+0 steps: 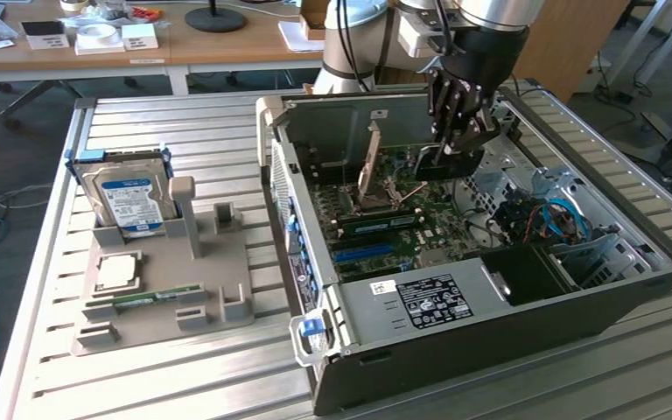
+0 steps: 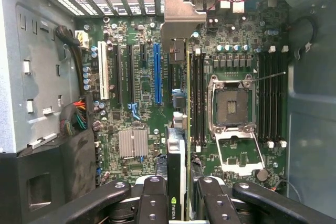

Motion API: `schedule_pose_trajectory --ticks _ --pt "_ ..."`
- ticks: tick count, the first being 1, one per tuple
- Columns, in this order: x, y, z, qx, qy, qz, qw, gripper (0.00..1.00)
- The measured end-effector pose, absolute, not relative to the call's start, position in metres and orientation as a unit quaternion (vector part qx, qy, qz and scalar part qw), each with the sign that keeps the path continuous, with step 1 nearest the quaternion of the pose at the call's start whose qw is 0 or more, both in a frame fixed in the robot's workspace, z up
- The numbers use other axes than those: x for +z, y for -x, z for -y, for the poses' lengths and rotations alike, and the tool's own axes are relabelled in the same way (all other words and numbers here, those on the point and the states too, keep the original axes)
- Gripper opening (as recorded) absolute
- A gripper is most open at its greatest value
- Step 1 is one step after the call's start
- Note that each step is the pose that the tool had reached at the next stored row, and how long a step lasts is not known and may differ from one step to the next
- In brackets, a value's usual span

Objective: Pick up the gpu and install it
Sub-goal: 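Insert the gpu into the slot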

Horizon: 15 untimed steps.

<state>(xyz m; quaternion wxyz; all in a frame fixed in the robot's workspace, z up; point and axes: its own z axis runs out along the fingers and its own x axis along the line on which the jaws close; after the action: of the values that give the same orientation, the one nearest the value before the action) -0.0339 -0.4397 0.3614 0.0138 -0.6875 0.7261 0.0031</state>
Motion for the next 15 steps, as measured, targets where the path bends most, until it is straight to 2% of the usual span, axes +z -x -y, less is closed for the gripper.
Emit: schedule_pose_trajectory --ticks 15 --pt "0.3599 0.0348 0.4396 0.003 0.687 -0.726 0.014 0.27"
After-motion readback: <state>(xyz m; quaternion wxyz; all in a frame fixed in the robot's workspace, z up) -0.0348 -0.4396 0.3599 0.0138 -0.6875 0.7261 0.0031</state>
